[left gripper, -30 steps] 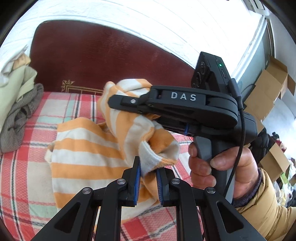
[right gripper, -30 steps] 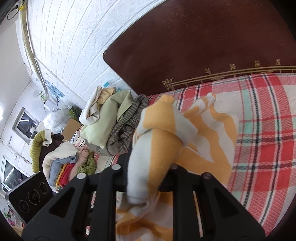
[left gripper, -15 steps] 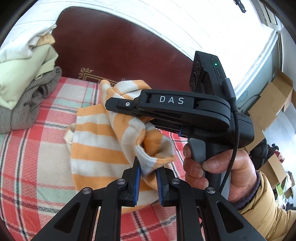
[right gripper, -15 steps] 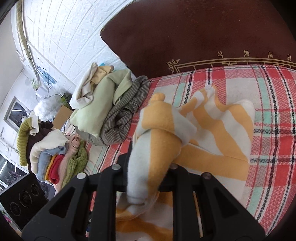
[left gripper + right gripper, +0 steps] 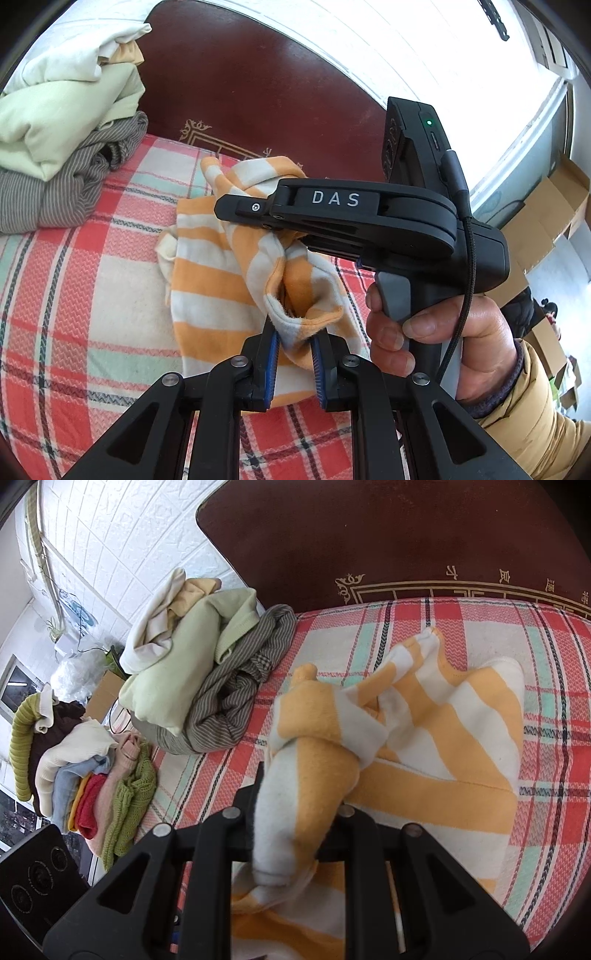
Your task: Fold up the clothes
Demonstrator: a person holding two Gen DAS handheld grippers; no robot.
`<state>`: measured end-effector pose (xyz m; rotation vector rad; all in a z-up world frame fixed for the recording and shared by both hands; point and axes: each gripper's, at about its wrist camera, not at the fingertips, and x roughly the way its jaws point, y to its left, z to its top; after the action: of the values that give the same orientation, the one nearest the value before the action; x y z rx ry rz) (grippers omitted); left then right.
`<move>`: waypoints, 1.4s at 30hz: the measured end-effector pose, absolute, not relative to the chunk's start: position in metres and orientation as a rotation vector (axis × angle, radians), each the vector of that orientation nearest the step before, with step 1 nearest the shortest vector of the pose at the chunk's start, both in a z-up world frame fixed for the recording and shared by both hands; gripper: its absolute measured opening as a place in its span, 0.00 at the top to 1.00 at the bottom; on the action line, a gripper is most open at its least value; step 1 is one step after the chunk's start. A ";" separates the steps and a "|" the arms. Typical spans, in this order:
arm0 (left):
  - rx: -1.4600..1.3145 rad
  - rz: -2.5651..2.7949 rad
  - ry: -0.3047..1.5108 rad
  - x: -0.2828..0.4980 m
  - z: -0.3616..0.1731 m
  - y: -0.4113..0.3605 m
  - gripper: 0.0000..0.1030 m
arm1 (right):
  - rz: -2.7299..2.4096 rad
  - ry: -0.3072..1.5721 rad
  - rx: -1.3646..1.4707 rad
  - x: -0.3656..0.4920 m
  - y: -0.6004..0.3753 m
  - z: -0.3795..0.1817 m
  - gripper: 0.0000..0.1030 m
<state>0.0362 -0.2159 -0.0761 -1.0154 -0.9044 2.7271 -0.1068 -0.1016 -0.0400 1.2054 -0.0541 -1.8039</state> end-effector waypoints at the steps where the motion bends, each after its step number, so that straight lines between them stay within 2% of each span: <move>1: -1.017 2.726 -0.908 0.036 -0.077 -0.216 0.86 | -1.806 -0.054 1.209 -0.107 -0.102 -0.041 0.80; 14: -1.044 2.709 -0.954 0.033 -0.092 -0.226 0.83 | -1.833 0.035 1.202 -0.097 -0.113 -0.047 0.80; 17: -1.051 2.705 -0.960 0.034 -0.094 -0.226 0.83 | -1.830 0.050 1.201 -0.095 -0.114 -0.049 0.75; 25: -1.065 2.693 -0.984 0.039 -0.101 -0.228 0.82 | -1.835 0.094 1.189 -0.090 -0.117 -0.049 0.74; 27: -1.070 2.693 -0.990 0.040 -0.102 -0.227 0.75 | -1.825 0.105 1.185 -0.087 -0.118 -0.048 0.64; 28: -1.074 2.694 -0.994 0.041 -0.103 -0.228 0.73 | -1.813 0.113 1.183 -0.085 -0.119 -0.047 0.54; 29: -1.076 2.694 -0.998 0.042 -0.103 -0.228 0.72 | -1.806 0.131 1.175 -0.082 -0.120 -0.046 0.51; 36: -1.079 2.693 -1.011 0.047 -0.104 -0.231 0.69 | -1.801 0.163 1.164 -0.073 -0.119 -0.044 0.51; 42: -1.087 2.712 -1.005 0.060 -0.106 -0.236 0.60 | -1.780 0.138 1.158 -0.065 -0.110 -0.039 0.51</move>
<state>0.0604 -0.2359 -0.1056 -1.0872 -1.0053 2.7123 -0.0652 -0.1102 -0.0391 1.1578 0.1383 -1.7797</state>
